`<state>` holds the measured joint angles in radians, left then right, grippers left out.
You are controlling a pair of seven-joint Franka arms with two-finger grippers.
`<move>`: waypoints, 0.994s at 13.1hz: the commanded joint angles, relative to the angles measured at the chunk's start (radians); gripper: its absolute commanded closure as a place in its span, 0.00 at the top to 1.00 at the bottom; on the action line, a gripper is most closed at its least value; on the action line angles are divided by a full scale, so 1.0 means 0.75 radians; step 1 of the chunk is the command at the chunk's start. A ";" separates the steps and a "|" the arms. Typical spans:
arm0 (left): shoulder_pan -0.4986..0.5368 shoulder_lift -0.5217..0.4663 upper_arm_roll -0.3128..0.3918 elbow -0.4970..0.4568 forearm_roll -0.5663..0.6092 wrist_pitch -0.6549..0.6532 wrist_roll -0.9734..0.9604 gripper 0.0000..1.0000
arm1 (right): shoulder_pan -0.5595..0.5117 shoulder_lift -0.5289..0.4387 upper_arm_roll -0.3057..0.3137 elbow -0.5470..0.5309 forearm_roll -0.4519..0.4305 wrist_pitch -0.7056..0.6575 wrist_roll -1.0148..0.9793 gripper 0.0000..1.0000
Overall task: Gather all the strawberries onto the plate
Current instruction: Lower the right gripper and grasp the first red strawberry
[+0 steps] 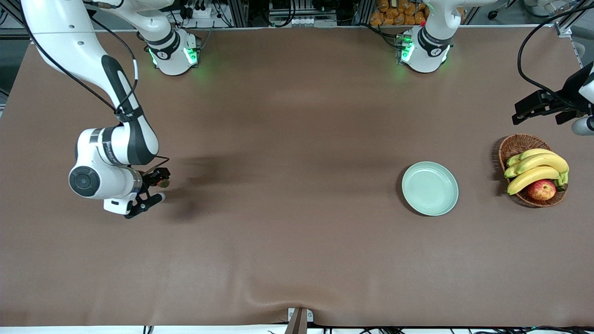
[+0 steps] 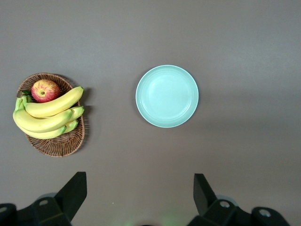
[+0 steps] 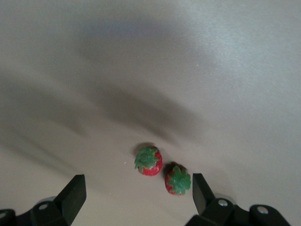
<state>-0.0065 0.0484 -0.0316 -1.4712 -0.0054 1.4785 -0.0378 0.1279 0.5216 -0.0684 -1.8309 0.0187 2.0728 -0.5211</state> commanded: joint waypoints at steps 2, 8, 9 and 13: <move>0.009 0.015 0.001 0.000 -0.026 0.023 0.028 1.00 | -0.019 0.061 0.001 -0.015 0.014 0.089 -0.182 1.00; 0.011 0.007 0.005 0.004 -0.044 0.025 0.010 1.00 | -0.017 0.082 0.001 -0.044 0.014 0.089 -0.185 1.00; 0.009 0.007 0.007 -0.002 -0.044 0.025 0.010 1.00 | -0.017 0.084 0.001 -0.044 0.014 0.089 -0.185 1.00; 0.011 0.009 0.007 0.000 -0.042 0.027 0.012 1.00 | -0.011 0.096 0.001 -0.044 0.012 0.087 -0.185 0.79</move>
<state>-0.0030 0.0642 -0.0304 -1.4695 -0.0115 1.4926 -0.0379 0.1245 0.5959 -0.0711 -1.8464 0.0187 2.1052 -0.6162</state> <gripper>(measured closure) 0.000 0.048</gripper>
